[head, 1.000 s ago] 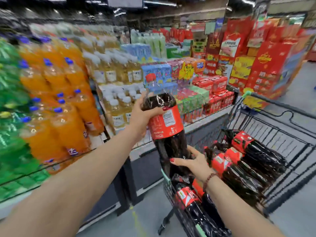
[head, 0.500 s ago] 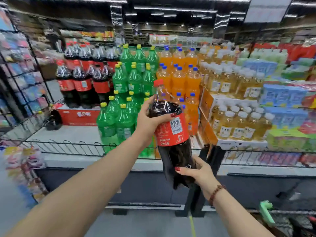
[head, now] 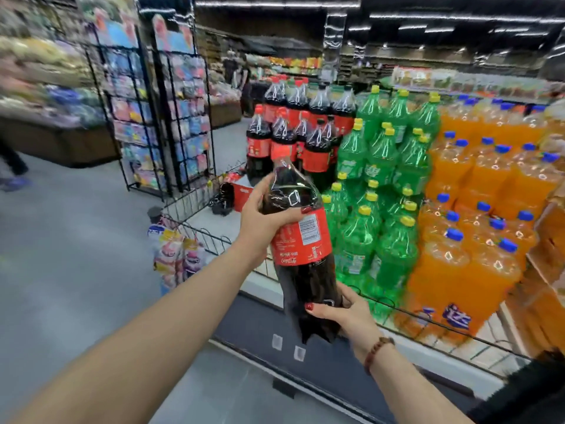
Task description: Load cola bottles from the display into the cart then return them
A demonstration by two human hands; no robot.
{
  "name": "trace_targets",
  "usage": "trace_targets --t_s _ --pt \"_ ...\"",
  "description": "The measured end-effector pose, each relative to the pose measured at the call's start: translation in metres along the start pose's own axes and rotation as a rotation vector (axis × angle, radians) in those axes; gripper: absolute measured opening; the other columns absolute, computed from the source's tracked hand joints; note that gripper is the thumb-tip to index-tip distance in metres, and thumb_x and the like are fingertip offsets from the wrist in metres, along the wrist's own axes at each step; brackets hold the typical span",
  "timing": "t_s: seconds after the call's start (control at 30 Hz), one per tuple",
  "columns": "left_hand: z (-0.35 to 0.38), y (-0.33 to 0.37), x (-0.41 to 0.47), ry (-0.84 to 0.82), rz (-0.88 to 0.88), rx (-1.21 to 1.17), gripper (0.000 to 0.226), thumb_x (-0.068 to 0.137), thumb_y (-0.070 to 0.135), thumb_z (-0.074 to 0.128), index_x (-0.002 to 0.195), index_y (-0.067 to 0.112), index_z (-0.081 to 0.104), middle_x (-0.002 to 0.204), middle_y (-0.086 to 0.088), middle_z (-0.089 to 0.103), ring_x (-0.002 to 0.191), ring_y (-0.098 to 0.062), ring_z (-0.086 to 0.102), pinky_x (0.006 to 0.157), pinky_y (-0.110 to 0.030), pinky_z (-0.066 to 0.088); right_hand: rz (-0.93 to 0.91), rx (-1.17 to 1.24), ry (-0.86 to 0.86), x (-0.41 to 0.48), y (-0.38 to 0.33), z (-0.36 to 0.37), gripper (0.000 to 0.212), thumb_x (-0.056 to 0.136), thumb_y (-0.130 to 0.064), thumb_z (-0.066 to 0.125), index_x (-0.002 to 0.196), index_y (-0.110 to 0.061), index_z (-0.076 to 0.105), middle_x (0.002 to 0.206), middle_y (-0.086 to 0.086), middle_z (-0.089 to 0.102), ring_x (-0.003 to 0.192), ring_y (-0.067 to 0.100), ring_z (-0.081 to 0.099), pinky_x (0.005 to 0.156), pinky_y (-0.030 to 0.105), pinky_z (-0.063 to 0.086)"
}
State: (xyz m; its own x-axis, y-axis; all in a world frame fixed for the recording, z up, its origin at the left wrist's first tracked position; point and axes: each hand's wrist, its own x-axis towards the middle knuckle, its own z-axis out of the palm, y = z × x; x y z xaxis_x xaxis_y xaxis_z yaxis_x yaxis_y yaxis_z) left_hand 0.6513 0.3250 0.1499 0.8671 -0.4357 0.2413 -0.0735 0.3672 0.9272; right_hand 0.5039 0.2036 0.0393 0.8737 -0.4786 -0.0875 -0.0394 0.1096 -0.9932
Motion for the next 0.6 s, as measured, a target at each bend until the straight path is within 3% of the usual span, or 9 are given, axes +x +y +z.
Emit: trace_targets --t_s 0.1,0.27,0.4,0.5,0.6 --pt "-0.029 0.002 0.026 0.07 0.006 0.015 0.076 0.048 0.008 0.083 0.111 0.042 0.056 0.113 0.002 0.067 0.101 -0.021 0.067 0.087 -0.043 0.057 0.027 0.007 -0.067 0.042 0.006 0.026 0.075 0.033 -0.024 0.091 0.103 -0.01 0.069 0.101 0.011 0.074 0.092 0.025 0.068 0.091 0.047 0.054" --pt "-0.065 -0.003 0.084 0.14 0.036 0.076 0.091 0.052 0.007 0.087 0.133 0.026 0.052 0.116 0.002 0.067 0.101 -0.022 0.069 0.081 -0.041 0.059 0.044 0.029 -0.17 0.122 0.006 0.061 0.07 0.034 -0.02 0.091 0.1 -0.011 0.069 0.098 0.01 0.074 0.087 0.023 0.067 0.084 0.039 0.055" --pt "-0.081 -0.013 0.148 0.204 0.059 0.091 0.084 0.065 -0.008 0.081 0.133 0.028 0.049 0.116 0.007 0.064 0.101 -0.016 0.067 0.078 -0.033 0.058 0.029 0.018 -0.225 0.2 0.003 0.075 0.06 0.042 -0.013 0.088 0.098 -0.011 0.068 0.091 0.006 0.074 0.083 0.02 0.068 0.073 0.031 0.055" --pt "-0.089 -0.021 0.191 0.231 0.057 0.113 0.086 0.059 -0.002 0.085 0.13 0.03 0.05 0.119 0.01 0.062 0.108 -0.018 0.064 0.086 -0.039 0.057 0.032 0.014 -0.258 0.252 0.0 0.082 0.06 0.045 -0.012 0.088 0.102 -0.014 0.069 0.098 0.007 0.074 0.091 0.022 0.069 0.083 0.038 0.056" --pt "-0.094 -0.028 0.228 0.243 0.062 0.123 0.084 0.066 -0.01 0.08 0.136 0.025 0.049 0.117 0.011 0.062 0.104 -0.016 0.066 0.082 -0.037 0.058 0.031 0.021 -0.256 0.292 0.0 0.089 0.062 0.047 -0.01 0.088 0.105 -0.014 0.069 0.101 0.01 0.073 0.095 0.025 0.069 0.085 0.041 0.056"
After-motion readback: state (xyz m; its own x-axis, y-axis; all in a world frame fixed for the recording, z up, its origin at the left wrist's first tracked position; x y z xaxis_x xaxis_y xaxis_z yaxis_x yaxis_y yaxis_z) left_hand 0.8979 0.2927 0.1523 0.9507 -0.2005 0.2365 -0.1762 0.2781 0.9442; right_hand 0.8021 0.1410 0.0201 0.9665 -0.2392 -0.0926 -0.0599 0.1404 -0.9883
